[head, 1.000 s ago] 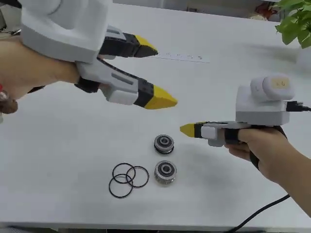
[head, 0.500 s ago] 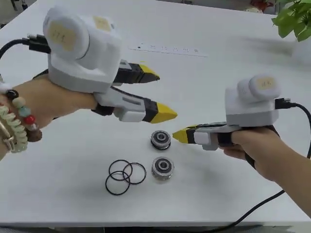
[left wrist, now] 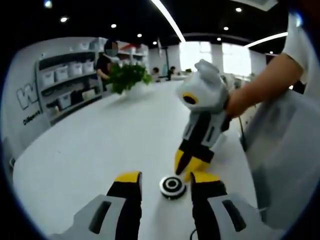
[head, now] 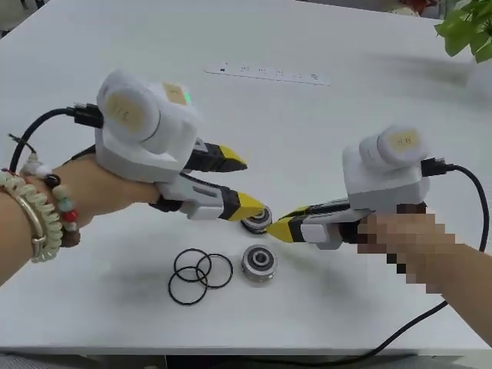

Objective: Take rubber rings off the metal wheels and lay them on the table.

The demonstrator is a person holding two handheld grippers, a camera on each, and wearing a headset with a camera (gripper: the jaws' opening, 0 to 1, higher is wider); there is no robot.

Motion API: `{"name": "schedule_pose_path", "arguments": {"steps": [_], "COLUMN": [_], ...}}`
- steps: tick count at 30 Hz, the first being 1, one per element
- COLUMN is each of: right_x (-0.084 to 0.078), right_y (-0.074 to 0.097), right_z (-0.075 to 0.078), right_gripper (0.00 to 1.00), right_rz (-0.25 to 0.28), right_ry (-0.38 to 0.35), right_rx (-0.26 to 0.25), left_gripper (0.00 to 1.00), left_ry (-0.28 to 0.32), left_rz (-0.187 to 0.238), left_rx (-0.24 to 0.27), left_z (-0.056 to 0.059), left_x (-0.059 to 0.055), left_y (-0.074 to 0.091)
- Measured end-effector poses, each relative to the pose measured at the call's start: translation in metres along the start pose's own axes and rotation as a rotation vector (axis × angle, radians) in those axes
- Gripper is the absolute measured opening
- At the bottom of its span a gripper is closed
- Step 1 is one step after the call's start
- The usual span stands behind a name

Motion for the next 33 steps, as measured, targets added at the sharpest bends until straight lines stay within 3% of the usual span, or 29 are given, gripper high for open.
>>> {"name": "schedule_pose_path", "arguments": {"steps": [7,10,13,19,22,23,27,33], "right_x": [0.003,0.003,0.003,0.004,0.004,0.004,0.004,0.001], "right_y": [-0.001,-0.003,-0.005,-0.007,-0.008,-0.008,-0.008,-0.006], "right_z": [-0.002,-0.004,-0.005,-0.004,-0.004,-0.004,-0.004,-0.001], "right_gripper": [0.18,0.21,0.22,0.24,0.24,0.23,0.21,0.10], "right_rz": [0.006,-0.007,-0.009,-0.007,-0.006,-0.008,-0.009,-0.030], "right_ry": [0.046,0.100,0.133,0.149,0.153,0.160,0.180,0.234], "right_rx": [0.013,0.012,0.012,0.004,0.004,0.005,-0.003,-0.019], "left_gripper": [0.30,0.27,0.24,0.21,0.17,0.16,0.15,0.14], "left_ry": [-0.013,0.034,0.059,0.062,0.051,0.065,0.052,0.069], "left_rz": [-0.023,-0.043,-0.036,-0.050,-0.076,-0.056,-0.063,-0.056], "left_rx": [-0.006,0.002,0.011,0.007,0.001,-0.004,-0.001,0.005], "left_z": [0.006,0.005,0.003,0.008,0.010,0.011,0.011,0.011], "left_x": [-0.009,-0.015,-0.016,-0.019,-0.026,-0.023,-0.023,-0.024], "left_y": [-0.010,-0.015,-0.017,-0.022,-0.024,-0.024,-0.025,-0.024]}}
Point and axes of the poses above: the centre of the closed fingertips' face, and the gripper's own axes: y roughly backward along the fingers, z roughly to its right, x roughly out of its top, the point moved 2 cm from there along y, roughly backward along the fingers, and after that the axes turned 8 degrees about -y, right-handed, at the moved point
